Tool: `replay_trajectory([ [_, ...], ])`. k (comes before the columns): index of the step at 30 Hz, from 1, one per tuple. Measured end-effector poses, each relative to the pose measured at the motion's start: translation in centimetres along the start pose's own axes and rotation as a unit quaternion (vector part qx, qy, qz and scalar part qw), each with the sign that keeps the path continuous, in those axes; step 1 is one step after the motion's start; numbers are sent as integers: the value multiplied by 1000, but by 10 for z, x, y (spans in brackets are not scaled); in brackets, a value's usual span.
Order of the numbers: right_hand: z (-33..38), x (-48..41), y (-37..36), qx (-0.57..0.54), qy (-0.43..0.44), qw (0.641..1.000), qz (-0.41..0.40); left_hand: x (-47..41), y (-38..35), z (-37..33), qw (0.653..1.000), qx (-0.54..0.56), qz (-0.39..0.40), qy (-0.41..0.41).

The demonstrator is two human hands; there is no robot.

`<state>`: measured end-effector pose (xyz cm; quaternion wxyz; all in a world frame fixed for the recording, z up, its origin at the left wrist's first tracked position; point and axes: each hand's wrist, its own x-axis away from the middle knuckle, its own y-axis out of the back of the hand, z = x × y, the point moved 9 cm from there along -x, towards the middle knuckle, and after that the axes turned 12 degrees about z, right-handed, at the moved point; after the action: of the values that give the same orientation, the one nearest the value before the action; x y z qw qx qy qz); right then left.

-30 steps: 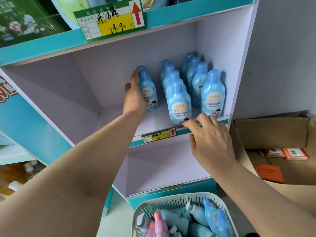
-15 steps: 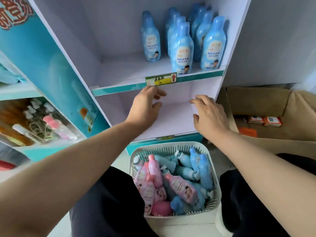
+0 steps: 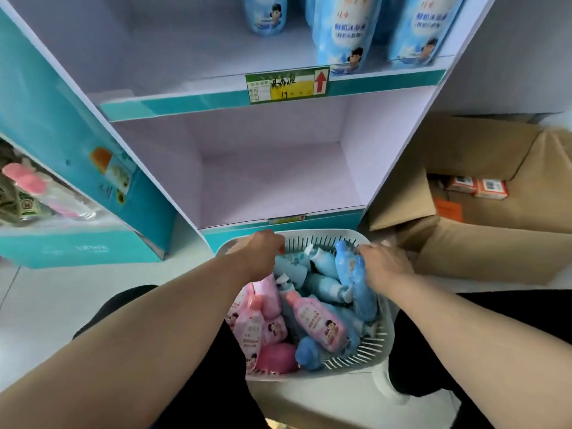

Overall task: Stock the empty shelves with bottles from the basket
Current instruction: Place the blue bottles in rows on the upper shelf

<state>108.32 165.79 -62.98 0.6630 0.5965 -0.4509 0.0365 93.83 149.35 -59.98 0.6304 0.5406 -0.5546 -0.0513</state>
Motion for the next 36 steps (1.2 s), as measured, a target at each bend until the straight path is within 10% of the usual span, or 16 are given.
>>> replay_trajectory([
  [18,12,-18,-9,-12,39,988,149,-29,-3,-3,999,46,22,-7],
  [28,-15,51,54,-169,88,982,-14,-16,-6,-21,999,26,23,-11],
  [36,-28,70,67,-153,113,981,-28,-62,-24,-46,961,272,-8,42],
])
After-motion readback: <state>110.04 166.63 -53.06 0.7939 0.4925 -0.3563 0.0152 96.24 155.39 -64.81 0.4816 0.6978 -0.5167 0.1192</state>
